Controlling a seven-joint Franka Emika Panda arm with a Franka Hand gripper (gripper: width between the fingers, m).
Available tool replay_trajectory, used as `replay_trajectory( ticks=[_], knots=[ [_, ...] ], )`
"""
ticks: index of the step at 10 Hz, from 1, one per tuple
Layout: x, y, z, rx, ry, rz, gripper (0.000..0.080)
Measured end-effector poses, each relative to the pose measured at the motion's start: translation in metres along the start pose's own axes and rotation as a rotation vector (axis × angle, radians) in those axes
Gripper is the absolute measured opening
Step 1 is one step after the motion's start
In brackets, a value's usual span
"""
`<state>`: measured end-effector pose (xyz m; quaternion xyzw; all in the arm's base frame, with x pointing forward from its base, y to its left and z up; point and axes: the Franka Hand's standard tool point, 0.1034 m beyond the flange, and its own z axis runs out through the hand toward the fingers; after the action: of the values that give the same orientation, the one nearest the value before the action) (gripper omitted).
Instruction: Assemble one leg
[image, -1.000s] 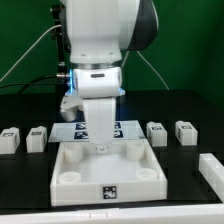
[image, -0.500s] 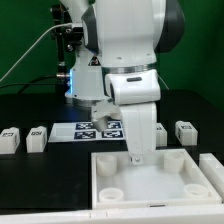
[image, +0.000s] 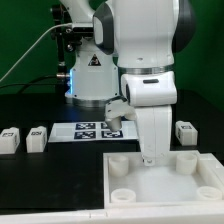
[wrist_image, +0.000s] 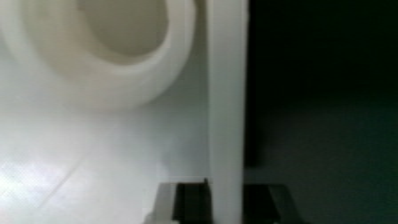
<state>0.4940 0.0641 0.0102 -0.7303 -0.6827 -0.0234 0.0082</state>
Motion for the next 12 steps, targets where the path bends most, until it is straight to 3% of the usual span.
replay_trajectory(
  ticks=[2, 3, 4, 5, 7, 8, 12],
  knots=[
    [-0.0002, 0.0, 0.0, 0.0, 0.0, 0.0, 0.0058],
    [-0.0007, -0.0002, 0.0004, 0.001, 0.0, 0.001, 0.0147],
    [-0.001, -0.0002, 0.0004, 0.001, 0.0, 0.002, 0.0287],
    [-0.0012, -0.0002, 0.0004, 0.001, 0.0, 0.002, 0.0287],
    [-0.0014, -0.0001, 0.0005, 0.001, 0.0, 0.003, 0.0587],
    [-0.0015, -0.0001, 0.0005, 0.001, 0.0, 0.003, 0.063],
    [-0.0019, -0.0001, 0.0006, 0.001, 0.0, 0.004, 0.0649]
  ],
)
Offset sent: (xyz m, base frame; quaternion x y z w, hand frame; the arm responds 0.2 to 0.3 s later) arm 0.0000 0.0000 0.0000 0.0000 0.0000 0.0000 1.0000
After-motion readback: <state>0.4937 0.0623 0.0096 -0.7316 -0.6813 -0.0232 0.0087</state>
